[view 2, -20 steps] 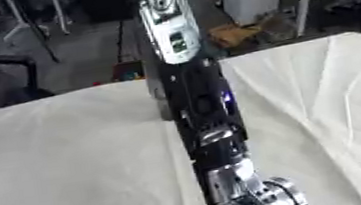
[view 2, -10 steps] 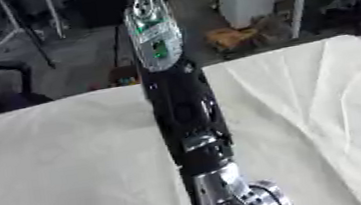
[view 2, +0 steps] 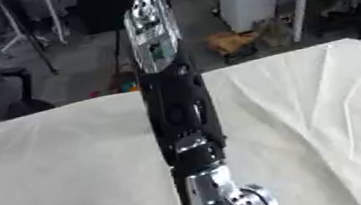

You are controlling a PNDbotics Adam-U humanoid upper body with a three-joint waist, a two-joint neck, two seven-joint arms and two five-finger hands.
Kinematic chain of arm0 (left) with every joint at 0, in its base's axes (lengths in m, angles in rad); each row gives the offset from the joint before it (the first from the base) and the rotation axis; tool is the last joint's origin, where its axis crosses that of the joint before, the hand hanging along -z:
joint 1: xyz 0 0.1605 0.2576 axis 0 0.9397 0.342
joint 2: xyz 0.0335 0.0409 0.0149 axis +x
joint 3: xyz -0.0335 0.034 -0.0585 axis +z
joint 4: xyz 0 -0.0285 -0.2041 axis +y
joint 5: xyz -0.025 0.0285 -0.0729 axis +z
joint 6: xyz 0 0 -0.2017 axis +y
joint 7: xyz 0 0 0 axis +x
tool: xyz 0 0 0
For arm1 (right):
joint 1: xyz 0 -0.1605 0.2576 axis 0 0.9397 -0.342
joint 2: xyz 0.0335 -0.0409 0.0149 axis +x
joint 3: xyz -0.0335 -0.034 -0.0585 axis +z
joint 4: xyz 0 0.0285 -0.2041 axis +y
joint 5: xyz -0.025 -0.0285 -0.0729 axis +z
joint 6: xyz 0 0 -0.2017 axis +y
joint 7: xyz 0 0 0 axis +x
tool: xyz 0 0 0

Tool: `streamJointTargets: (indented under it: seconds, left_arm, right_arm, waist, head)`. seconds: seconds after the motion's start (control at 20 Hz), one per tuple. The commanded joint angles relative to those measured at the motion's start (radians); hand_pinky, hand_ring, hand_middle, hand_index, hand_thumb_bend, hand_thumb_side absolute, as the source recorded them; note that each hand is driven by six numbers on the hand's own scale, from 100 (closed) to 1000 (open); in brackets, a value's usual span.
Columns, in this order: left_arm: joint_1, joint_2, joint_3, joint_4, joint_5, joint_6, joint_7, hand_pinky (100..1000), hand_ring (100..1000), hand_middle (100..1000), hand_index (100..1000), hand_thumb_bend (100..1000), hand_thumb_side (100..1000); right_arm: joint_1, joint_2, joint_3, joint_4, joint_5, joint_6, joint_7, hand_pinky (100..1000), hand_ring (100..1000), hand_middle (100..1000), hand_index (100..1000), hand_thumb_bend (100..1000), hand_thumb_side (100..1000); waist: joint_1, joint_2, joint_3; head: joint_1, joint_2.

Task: Arrange flowers into the vase.

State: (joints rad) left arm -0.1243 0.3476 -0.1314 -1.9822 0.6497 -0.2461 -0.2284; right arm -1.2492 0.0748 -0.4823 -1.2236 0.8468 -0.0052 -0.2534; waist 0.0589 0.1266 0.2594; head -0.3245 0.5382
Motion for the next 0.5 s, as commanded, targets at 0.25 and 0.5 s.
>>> streamJointTargets:
  seconds: [0.25,0.5]
  left_arm:
    - [-0.024,0.001,0.003,-0.018,0.013,-0.004,-0.012,619,535,447,693,741,720]
    - [-0.033,0.001,0.002,-0.018,0.011,-0.005,-0.015,620,535,447,693,740,720]
  right_arm:
    - [-0.016,-0.064,-0.009,-0.047,0.025,0.017,0.012,100,100,100,126,100,1000]
    - [-0.013,-0.096,0.006,-0.024,0.067,-0.013,0.039,100,100,100,130,100,1000]
  waist:
    - [0.003,0.009,0.034]
    - [-0.002,0.02,0.044]
  head:
    - [-0.054,-0.047]
    - [-0.071,-0.058]
